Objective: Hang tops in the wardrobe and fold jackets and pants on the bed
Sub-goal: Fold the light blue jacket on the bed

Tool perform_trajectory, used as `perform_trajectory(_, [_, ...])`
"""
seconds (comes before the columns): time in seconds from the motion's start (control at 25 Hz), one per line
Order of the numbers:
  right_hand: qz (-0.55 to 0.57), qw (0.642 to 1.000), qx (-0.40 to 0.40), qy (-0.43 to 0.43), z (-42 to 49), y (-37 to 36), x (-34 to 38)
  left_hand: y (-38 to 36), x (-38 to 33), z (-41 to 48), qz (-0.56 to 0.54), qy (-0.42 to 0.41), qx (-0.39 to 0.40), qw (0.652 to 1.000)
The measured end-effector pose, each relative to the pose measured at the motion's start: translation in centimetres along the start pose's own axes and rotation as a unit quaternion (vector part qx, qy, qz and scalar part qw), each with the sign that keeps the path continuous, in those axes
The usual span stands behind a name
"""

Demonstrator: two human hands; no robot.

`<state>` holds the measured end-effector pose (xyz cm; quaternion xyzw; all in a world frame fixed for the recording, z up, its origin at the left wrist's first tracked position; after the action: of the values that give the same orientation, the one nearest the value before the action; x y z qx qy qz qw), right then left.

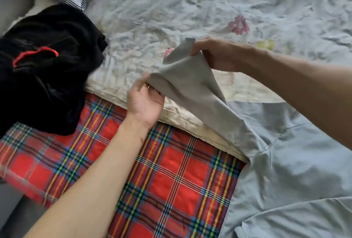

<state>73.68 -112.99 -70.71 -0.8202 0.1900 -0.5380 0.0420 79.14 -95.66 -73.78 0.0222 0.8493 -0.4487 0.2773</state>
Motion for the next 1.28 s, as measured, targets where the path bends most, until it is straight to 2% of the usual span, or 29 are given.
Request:
perform_trajectory(0.04, [-0.009,1.000,0.010,-0.004,0.1,-0.2,0.3,0.1,0.3,0.5,-0.062,0.049,-0.015,0.997])
perform_trajectory(0.08, [-0.022,1.000,0.008,-0.009,0.2,-0.1,0.5,0.1,0.3,0.9,-0.067,0.090,-0.037,0.993])
perform_trajectory(0.16, [-0.060,0.998,-0.010,-0.001,0.8,-0.2,1.7,-0.1,-0.3,1.7,-0.006,0.125,-0.073,0.989])
perform_trajectory(0.28, [-0.094,0.994,-0.038,0.039,1.3,-1.1,4.8,-0.8,-3.5,2.5,0.076,0.023,-0.104,0.991])
perform_trajectory(0.36, [-0.085,0.994,-0.043,0.060,0.8,-1.6,6.3,-2.2,-5.9,2.0,0.077,-0.073,-0.098,0.989])
perform_trajectory(0.44, [-0.111,0.991,-0.038,0.067,-1.0,-1.6,7.2,-4.4,-6.4,0.7,0.072,-0.133,-0.071,0.986])
perform_trajectory(0.52, [-0.125,0.988,-0.062,0.070,-5.2,-0.1,7.1,-7.6,-4.1,-0.8,0.096,-0.133,-0.029,0.986])
perform_trajectory(0.64, [-0.131,0.979,-0.141,0.071,-15.9,4.6,4.4,-12.9,3.9,-4.6,0.245,-0.083,0.037,0.965])
perform_trajectory(0.68, [-0.146,0.972,-0.176,0.059,-20.1,6.4,2.6,-14.3,7.4,-6.4,0.298,-0.063,0.075,0.949])
perform_trajectory(0.76, [-0.139,0.960,-0.241,0.018,-29.8,9.5,-2.7,-16.6,16.2,-11.0,0.377,-0.006,0.205,0.903])
perform_trajectory(0.8, [-0.114,0.962,-0.246,-0.001,-34.7,9.8,-6.1,-16.8,21.2,-13.7,0.416,0.040,0.280,0.864])
perform_trajectory(0.88, [-0.118,0.962,-0.239,-0.064,-43.5,9.8,-13.9,-15.7,29.9,-19.1,0.500,0.086,0.406,0.760])
perform_trajectory(0.92, [-0.122,0.955,-0.248,-0.107,-47.5,9.5,-18.2,-14.2,33.5,-21.1,0.533,0.101,0.449,0.710])
perform_trajectory(0.96, [-0.105,0.943,-0.277,-0.154,-51.3,9.5,-22.7,-12.2,36.3,-22.2,0.564,0.113,0.451,0.682])
perform_trajectory(1.0, [-0.091,0.933,-0.285,-0.202,-53.8,9.0,-26.9,-10.0,37.4,-22.0,0.587,0.121,0.408,0.689])
perform_trajectory(1.04, [-0.060,0.922,-0.299,-0.237,-56.0,8.5,-30.7,-7.5,38.0,-21.1,0.610,0.135,0.319,0.713])
perform_trajectory(1.12, [0.028,0.888,-0.363,-0.282,-58.4,8.0,-36.1,-2.2,37.4,-18.7,0.589,0.185,0.058,0.785])
perform_trajectory(1.16, [0.061,0.869,-0.408,-0.275,-58.7,8.1,-37.1,-0.2,36.8,-17.8,0.531,0.211,-0.052,0.819])
perform_trajectory(1.2, [0.083,0.847,-0.456,-0.260,-59.0,8.3,-37.7,0.6,36.6,-16.9,0.463,0.226,-0.124,0.848])
perform_trajectory(1.24, [0.073,0.839,-0.482,-0.242,-58.6,8.4,-37.5,0.7,36.4,-15.9,0.408,0.226,-0.161,0.870])
perform_trajectory(1.28, [0.039,0.846,-0.483,-0.222,-58.4,8.5,-37.3,0.5,36.2,-14.8,0.372,0.221,-0.178,0.884])
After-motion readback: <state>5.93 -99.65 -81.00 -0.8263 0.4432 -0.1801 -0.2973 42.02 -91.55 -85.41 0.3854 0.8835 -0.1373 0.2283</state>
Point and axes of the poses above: each hand's wrist, its own z-axis towards the middle knuckle, its own y-axis out of the back of the hand, x = y × z, the point moved 8 cm from there along z, towards the middle knuckle, and after that the axes turned 3 degrees about x, right-handed, at the moved point
